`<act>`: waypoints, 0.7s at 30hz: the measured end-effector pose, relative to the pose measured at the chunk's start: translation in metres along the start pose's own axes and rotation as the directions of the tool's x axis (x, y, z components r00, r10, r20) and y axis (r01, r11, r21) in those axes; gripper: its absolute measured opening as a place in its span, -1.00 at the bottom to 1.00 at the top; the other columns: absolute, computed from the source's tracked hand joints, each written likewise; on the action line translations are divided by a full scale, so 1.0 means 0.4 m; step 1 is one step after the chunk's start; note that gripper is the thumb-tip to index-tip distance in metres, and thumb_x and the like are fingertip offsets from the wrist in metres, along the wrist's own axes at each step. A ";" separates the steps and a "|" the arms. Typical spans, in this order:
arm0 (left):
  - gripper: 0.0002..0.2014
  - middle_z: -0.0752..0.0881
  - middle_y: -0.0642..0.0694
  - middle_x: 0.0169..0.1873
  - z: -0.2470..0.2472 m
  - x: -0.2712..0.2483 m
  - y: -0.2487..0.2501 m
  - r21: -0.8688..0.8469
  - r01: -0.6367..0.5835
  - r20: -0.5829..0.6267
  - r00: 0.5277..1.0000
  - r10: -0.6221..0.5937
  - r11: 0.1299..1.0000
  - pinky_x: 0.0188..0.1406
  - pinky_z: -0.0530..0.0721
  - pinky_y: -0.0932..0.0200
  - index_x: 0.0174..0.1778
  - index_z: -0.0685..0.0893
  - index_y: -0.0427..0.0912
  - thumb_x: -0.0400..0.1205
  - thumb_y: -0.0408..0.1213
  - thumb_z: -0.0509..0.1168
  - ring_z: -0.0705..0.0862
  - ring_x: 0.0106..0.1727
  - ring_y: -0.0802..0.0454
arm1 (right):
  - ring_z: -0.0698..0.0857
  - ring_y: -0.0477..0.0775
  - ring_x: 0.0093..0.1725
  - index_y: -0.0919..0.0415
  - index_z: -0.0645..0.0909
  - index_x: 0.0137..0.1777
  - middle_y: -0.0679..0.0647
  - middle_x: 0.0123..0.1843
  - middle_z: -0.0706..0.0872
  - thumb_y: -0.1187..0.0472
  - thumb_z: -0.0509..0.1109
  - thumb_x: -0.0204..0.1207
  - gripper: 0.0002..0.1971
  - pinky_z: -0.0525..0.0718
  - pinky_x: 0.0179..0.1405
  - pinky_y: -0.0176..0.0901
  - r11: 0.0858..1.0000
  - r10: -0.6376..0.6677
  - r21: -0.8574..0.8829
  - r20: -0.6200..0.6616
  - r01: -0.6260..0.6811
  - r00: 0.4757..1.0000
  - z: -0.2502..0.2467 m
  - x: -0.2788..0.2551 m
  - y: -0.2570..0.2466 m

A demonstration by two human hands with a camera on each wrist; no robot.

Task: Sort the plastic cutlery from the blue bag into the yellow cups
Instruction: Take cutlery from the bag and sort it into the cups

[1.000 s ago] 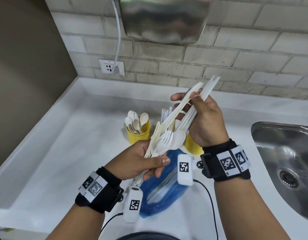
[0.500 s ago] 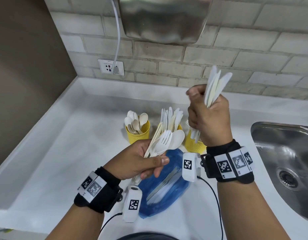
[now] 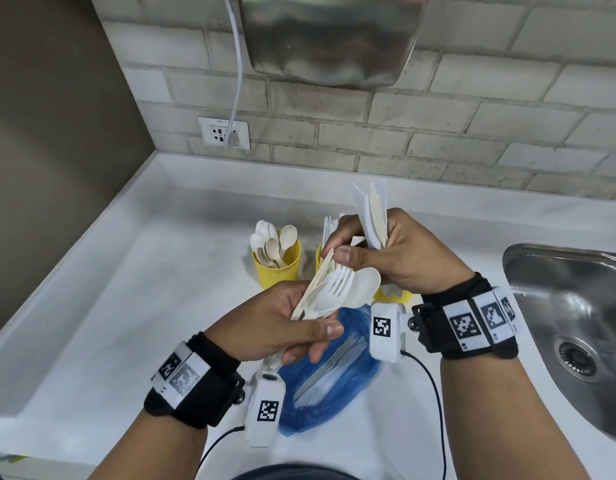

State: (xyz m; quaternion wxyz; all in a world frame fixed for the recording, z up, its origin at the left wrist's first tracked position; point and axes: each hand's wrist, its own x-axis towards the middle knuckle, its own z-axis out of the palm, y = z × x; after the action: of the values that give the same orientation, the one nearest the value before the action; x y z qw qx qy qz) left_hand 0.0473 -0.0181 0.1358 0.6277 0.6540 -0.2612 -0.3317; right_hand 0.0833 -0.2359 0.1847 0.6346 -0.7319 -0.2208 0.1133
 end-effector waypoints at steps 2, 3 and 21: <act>-0.80 0.70 -0.16 -0.44 0.000 -0.001 0.002 -0.002 0.004 0.005 1.000 -0.004 1.000 -0.56 0.45 0.15 -0.20 0.65 -0.08 0.75 -0.33 0.35 0.45 -0.63 0.03 | 0.79 0.03 -0.11 0.30 0.79 -0.02 0.11 -0.10 0.82 0.30 0.51 0.51 -0.89 0.71 -0.06 -0.21 0.999 -0.040 0.032 0.016 0.040 0.999 0.001 0.000 0.005; -0.81 0.70 -0.16 -0.44 0.001 -0.002 0.003 0.000 0.007 0.011 1.000 -0.007 1.000 -0.55 0.45 0.15 -0.20 0.64 -0.10 0.75 -0.33 0.36 0.45 -0.62 0.02 | 0.78 0.02 -0.11 0.30 0.78 0.00 0.09 -0.10 0.81 0.30 0.50 0.52 -0.89 0.70 -0.05 -0.23 0.998 -0.056 0.043 0.033 0.055 0.998 0.001 0.000 0.007; -0.83 0.71 -0.12 -0.44 0.002 -0.003 0.005 -0.013 -0.015 0.082 0.997 0.016 1.000 -0.59 0.46 0.25 -0.17 0.59 -0.24 0.75 -0.38 0.34 0.46 -0.62 0.05 | 0.34 0.75 -0.45 0.30 0.70 -0.01 0.77 -0.18 0.39 0.03 0.56 0.58 -0.70 0.36 -0.58 0.51 0.958 -0.130 0.262 0.030 0.118 0.991 0.014 0.008 0.041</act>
State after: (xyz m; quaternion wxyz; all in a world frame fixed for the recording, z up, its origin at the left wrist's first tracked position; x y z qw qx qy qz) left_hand 0.0460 -0.0178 0.1380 0.6231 0.6338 -0.2895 -0.3552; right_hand 0.0867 -0.2310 0.1680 0.7254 -0.6244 -0.2645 0.1185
